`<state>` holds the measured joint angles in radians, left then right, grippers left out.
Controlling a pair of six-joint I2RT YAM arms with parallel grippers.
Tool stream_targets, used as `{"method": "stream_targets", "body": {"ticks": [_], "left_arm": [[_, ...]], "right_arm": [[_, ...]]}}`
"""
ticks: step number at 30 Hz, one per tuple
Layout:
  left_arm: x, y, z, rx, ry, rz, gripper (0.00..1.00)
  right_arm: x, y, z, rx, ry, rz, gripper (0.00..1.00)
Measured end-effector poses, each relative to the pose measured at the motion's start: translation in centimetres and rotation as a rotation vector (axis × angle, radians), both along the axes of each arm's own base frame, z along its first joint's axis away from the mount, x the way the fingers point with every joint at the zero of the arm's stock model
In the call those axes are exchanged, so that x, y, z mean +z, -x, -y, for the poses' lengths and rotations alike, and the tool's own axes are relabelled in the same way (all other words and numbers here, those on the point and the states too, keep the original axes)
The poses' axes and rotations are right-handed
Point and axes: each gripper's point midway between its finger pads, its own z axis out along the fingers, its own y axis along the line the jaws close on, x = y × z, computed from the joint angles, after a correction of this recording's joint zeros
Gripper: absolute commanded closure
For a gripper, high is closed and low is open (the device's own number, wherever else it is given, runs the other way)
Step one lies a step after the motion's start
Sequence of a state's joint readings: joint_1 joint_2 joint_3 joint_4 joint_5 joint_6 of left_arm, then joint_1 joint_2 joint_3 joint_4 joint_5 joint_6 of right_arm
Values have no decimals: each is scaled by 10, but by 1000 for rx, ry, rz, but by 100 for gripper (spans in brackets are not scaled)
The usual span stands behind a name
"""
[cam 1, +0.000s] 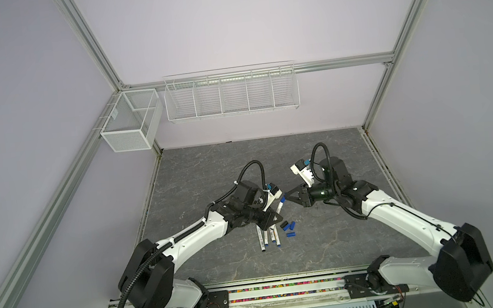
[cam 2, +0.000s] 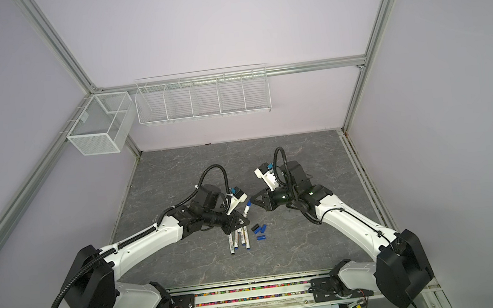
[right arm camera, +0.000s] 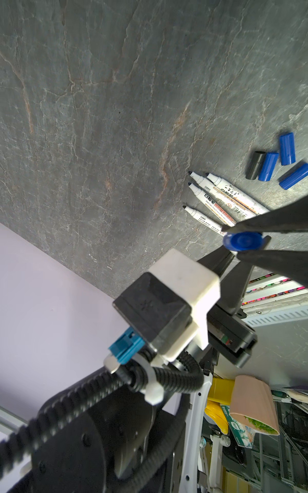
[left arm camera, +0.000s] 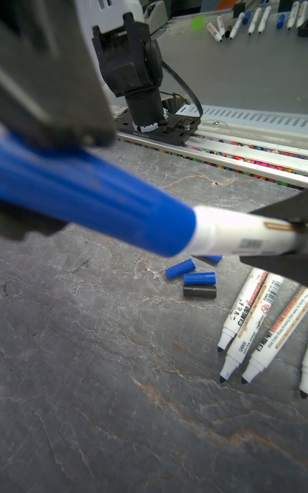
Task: Insert the pens into the pen caps
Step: 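Lower the blue cap with the right gripper onto the white marker's tip, then press the blue cap down onto the marker with the right gripper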
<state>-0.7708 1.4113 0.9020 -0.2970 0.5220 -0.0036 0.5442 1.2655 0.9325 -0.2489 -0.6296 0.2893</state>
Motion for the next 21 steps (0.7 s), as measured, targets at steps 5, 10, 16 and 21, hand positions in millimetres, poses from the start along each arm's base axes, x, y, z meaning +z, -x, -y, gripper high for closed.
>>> {"method": "stream_targets", "body": {"ticks": [5,10,16,21], "left_arm": [[8,0,-3,-41,-11,95,100],[18,3,-7,-68,8,204,100],[13,5,-10,-101,-11,265,100],[13,7,-9,-138,-17,305,100]], "right_arm": [[10,7,0,45,0,-8,93],[21,16,-1,99,-19,-27,93],[17,24,-1,138,-5,-81,93],[19,28,3,158,36,-94,93]]}}
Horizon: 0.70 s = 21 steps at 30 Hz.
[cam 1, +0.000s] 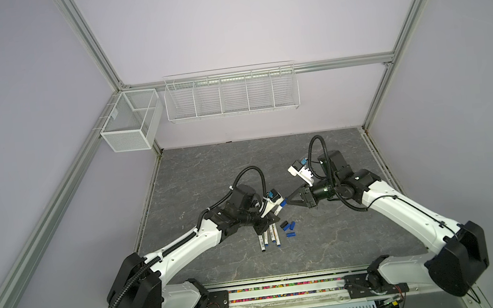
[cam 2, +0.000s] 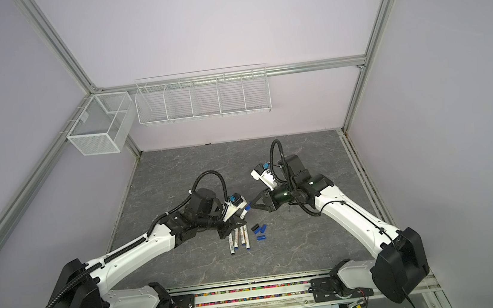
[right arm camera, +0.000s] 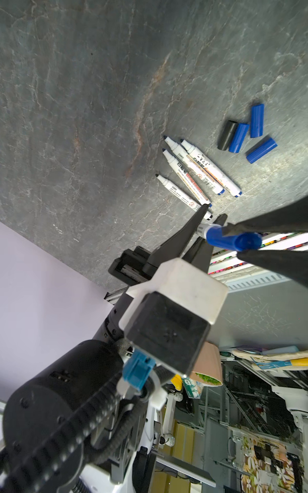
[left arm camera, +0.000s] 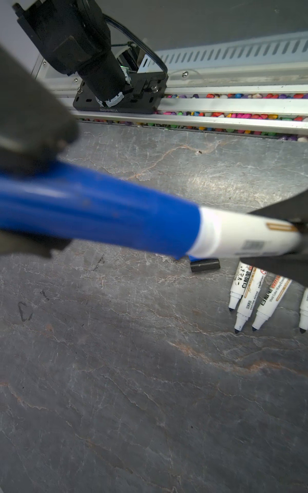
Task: Insert the pens into the pen caps
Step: 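Press the blue cap down onto the marker with the right gripper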
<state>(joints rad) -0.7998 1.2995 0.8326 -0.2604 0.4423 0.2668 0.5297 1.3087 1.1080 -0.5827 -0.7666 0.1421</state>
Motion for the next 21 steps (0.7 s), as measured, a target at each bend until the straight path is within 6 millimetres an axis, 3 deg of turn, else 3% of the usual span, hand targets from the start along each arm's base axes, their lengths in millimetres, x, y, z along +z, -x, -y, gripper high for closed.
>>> {"method": "stream_targets", "body": {"ticks": [21], "left_arm": [[-5,2,11,-45,-21,42,100]], "right_arm": [[-2,5,12,-11,157,19,93]]}}
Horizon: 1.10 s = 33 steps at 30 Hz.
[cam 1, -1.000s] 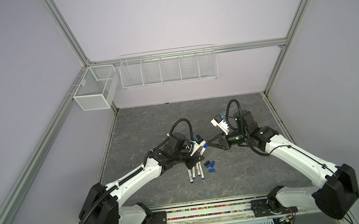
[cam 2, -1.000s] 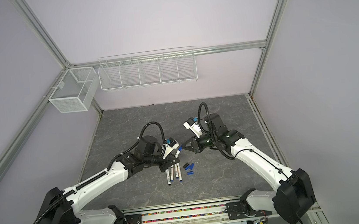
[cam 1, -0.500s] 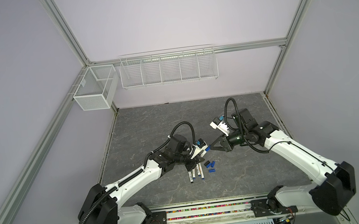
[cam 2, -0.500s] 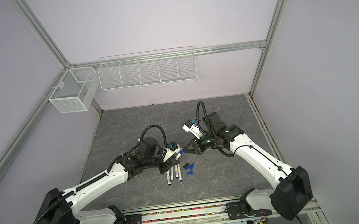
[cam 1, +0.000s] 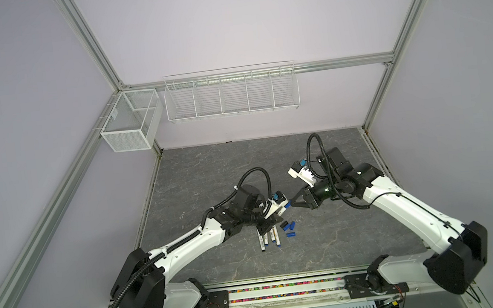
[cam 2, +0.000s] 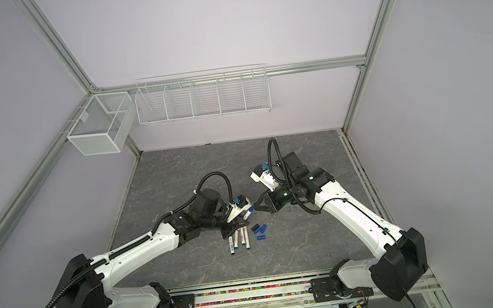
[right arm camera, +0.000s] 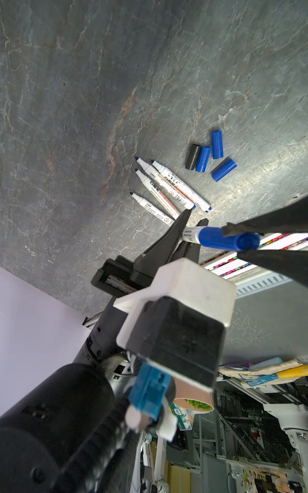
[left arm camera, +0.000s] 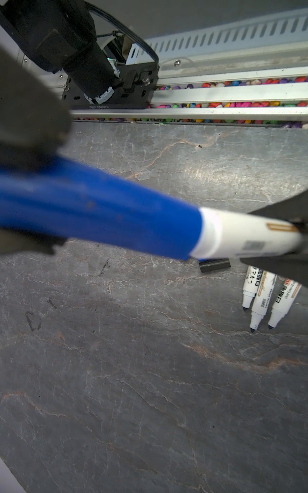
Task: Insert the pens into the pen caps
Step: 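Press the blue cap down onto the marker with the right gripper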
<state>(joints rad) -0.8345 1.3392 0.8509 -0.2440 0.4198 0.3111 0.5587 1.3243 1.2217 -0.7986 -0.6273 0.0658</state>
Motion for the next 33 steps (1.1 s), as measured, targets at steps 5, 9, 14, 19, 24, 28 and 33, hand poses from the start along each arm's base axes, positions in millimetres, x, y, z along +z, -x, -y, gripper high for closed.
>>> {"method": "stream_targets", "body": {"ticks": [5,9,14,19,24,28,33], "left_arm": [[2,-2,4,-5,1,2,100],[1,-4,7,-7,-6,0,100],[-6,-2,7,-13,-31,-7,100],[-8,-2,8,-14,-42,-1,100],[-8,-2,8,-14,-46,5,100],[-8,-2,9,-15,-45,4,100],[-9,1,7,-20,-55,-2,100]], "right_arm": [[3,-1,3,-1,33,17,93],[3,-5,5,-2,69,28,93],[-4,-3,6,11,119,14,93],[-6,-3,7,22,157,16,93],[-5,-2,8,25,166,22,93],[-6,-2,8,25,165,20,93],[-8,1,7,28,140,-10,93]]}}
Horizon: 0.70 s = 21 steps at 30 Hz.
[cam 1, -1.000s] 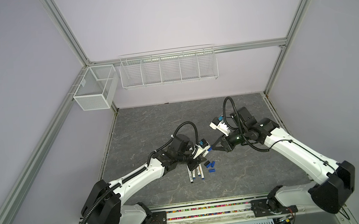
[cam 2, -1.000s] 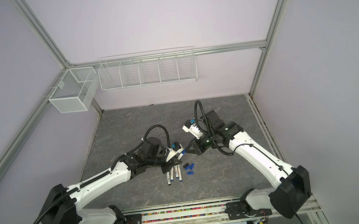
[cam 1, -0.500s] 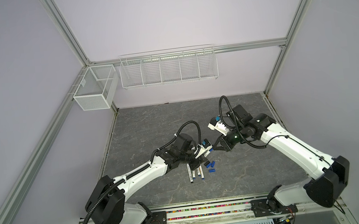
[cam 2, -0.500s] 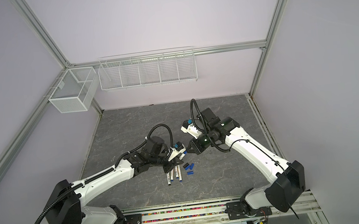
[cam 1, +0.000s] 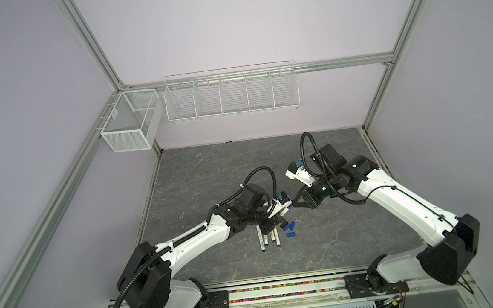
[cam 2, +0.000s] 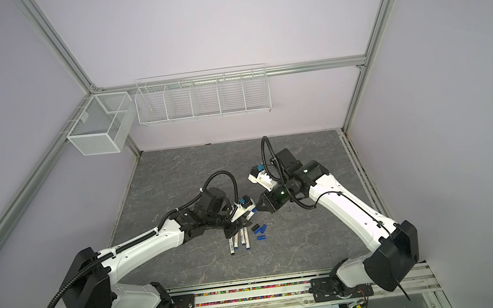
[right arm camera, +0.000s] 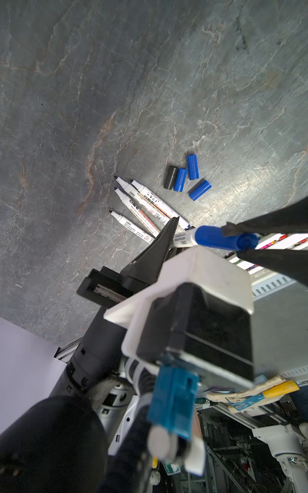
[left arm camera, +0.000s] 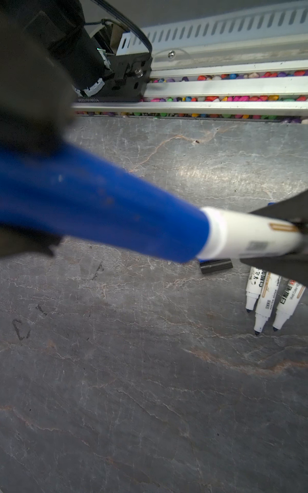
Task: Insert the pens into the pen caps
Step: 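Press the blue cap down onto the marker with the right gripper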
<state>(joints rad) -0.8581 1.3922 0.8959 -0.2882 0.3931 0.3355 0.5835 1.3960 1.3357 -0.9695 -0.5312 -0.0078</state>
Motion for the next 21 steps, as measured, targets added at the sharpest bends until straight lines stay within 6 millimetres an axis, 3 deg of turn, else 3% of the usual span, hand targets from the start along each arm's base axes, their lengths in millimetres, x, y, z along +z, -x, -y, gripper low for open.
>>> {"method": "stream_targets", "body": {"ticks": [21], "left_arm": [[-1,12,0,-85,-42,115,100]], "right_arm": [[-2,19,8,2,12,-69,93]]}}
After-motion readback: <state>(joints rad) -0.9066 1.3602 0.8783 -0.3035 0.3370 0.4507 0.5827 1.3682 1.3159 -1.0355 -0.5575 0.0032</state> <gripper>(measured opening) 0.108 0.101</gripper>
